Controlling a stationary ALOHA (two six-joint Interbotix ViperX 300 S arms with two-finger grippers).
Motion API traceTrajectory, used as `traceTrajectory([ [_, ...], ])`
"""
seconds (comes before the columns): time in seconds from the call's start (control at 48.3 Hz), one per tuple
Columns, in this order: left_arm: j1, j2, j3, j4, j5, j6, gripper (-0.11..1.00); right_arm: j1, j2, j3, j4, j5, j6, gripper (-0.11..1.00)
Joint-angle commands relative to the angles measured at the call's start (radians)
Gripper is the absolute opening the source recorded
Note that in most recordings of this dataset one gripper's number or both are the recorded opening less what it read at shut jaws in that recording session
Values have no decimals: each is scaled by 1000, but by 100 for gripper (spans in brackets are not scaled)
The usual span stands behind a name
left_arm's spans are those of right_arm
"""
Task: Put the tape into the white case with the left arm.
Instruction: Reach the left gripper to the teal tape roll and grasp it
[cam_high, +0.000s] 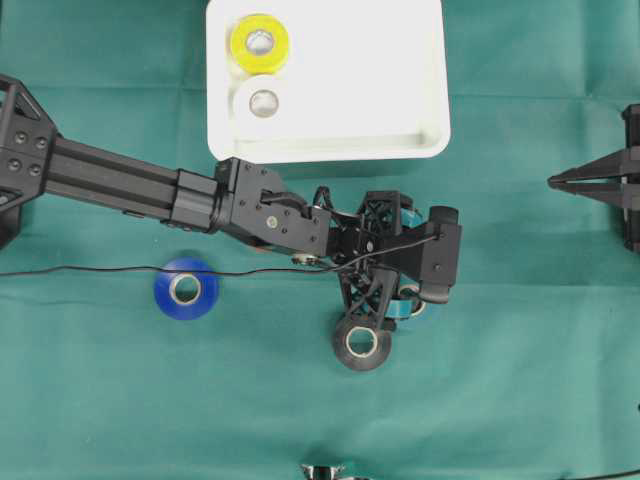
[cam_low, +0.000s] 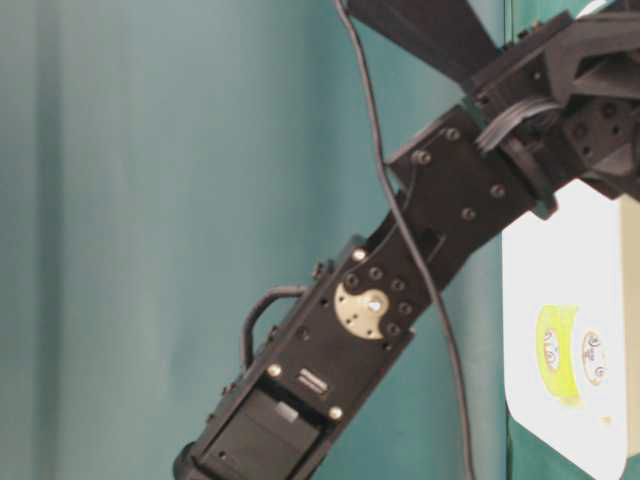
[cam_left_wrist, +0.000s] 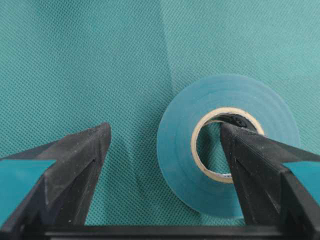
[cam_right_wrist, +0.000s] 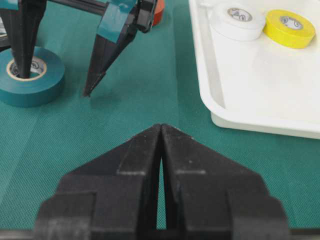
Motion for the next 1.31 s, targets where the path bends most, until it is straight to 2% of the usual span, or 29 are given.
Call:
traceTrajectory([
  [0.0, 3, -17, -28, 2, -3, -3, 89, -2, 15, -11, -2, -11, -2, -9],
  [0.207, -2, -6, -28, 2, 9, -3, 88, -2, 15, -9, -2, -9, -2, -9],
  [0.269, -6, -8, -28, 2, 18, -3, 83, -2, 15, -11, -3, -9, -2, -9],
  [0.311, -9, -11, -29, 2, 23, -3, 76, -2, 15, -9, -2, -9, -2, -9],
  [0.456, -11, -23, -26, 2, 28, -2, 34, -2, 15, -9, -2, -9, -2, -9],
  [0.497, -11, -28, -26, 2, 31, -2, 27, -2, 15, -9, -3, -9, -2, -9],
  [0.849, -14, -40, -21, 2, 40, 0, 27, -2, 15, -9, -2, -9, -2, -9],
  [1.284, -23, -195, 2, 5, 101, 6, 27, -2, 17, -9, -3, -9, -2, -9],
])
